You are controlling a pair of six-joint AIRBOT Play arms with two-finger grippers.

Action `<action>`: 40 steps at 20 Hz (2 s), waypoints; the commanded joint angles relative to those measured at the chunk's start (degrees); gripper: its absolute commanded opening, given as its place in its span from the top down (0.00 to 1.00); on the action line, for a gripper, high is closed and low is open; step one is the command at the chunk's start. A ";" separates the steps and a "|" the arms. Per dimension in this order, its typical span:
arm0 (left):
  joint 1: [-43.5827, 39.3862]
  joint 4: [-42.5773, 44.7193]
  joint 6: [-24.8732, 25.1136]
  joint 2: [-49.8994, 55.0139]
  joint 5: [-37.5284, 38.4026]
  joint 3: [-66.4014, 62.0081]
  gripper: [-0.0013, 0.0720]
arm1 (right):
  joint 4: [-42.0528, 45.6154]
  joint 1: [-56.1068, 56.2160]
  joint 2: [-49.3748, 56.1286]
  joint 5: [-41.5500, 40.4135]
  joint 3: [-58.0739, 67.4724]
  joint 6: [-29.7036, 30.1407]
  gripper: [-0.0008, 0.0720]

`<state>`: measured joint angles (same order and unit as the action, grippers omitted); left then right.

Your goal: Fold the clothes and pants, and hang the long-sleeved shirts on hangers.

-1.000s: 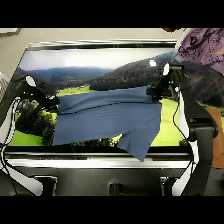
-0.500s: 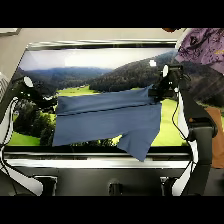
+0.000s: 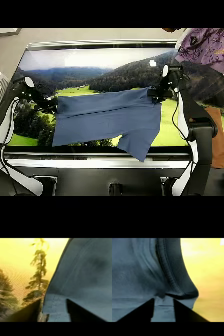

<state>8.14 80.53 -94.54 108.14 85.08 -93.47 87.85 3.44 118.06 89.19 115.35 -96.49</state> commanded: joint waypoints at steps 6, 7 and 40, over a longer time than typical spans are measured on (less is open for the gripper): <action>5.42 -0.39 -0.39 -10.78 -0.85 -6.05 0.10 | -17.53 -12.70 -12.13 2.75 -1.09 6.34 0.35; 7.08 -0.13 -0.39 -13.64 -0.94 -4.68 0.10 | -22.27 -16.90 -15.08 2.82 -4.04 8.02 0.35; 17.51 -5.14 0.57 -38.23 -6.47 31.34 0.24 | -44.72 -15.72 -43.34 -25.62 -87.19 23.41 0.95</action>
<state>25.30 75.40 -95.13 70.24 77.45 -62.46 41.54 -14.28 75.09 64.49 27.86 -71.02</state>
